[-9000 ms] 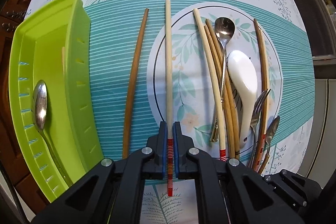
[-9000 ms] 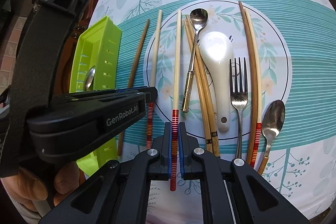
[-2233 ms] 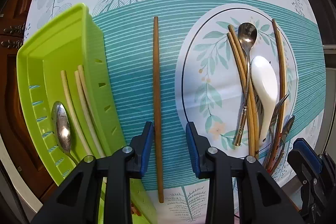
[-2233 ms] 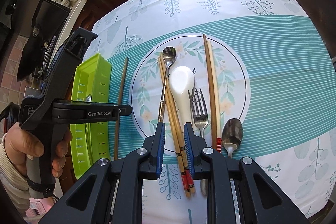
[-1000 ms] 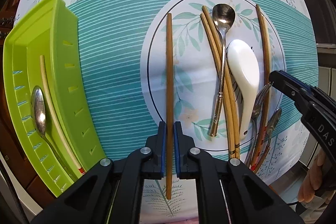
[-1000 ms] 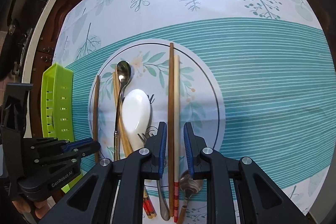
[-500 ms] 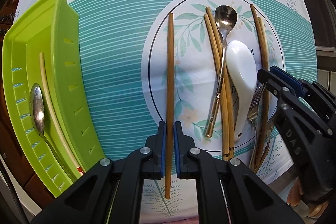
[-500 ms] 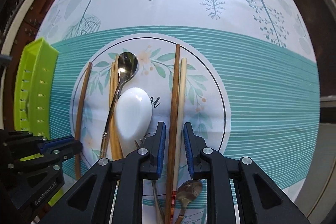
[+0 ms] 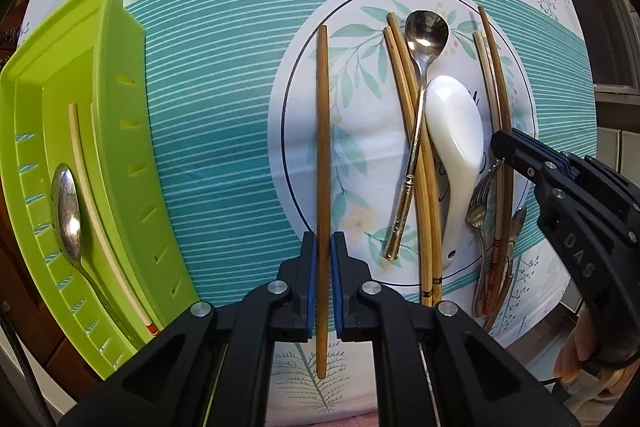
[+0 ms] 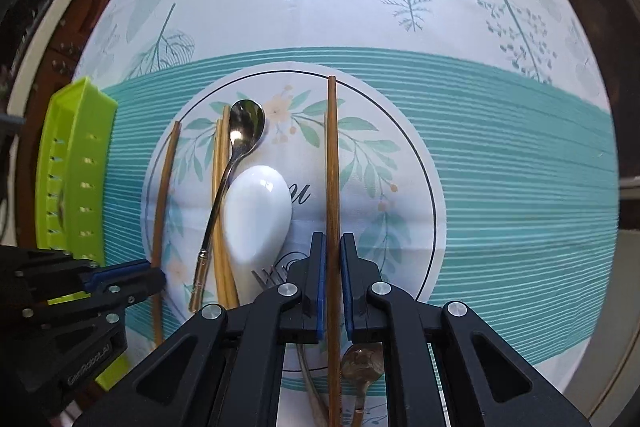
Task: Organize utensils
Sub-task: 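Grasp a chopstick on the plate with right tool while left tool holds its chopstick, then carry both chopsticks into the green tray and open both tools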
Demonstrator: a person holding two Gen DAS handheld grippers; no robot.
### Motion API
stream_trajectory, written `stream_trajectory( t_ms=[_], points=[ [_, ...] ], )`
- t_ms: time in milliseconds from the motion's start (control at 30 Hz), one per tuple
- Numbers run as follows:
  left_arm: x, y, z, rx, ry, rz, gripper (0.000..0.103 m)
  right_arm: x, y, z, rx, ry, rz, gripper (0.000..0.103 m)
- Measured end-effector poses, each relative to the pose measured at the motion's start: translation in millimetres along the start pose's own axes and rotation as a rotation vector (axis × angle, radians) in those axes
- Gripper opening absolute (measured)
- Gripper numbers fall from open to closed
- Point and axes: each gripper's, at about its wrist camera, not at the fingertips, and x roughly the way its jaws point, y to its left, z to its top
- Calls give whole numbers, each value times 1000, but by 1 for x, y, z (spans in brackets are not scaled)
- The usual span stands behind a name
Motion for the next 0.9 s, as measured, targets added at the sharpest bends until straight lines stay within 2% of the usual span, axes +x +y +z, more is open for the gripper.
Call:
stream_trajectory(
  t_ms=[67,267,400,767,900],
  points=[
    [0,3,-3,5,-9,-13,4,-6,-17,-3,35,0,61,6],
    [-2,14,-11,7,-16,-54,4,-14,-44,-15,92,5,160,6],
    [-7,19,-20,18,-20,-79,4,-24,-45,-21,103,4,203,6],
    [-48,38,-43,15,-55,-163,4,-53,4,-36,53,-15,313,6],
    [-78,51,-56,15,-81,-174,4,-57,25,-36,41,-11,364,6]
  ],
)
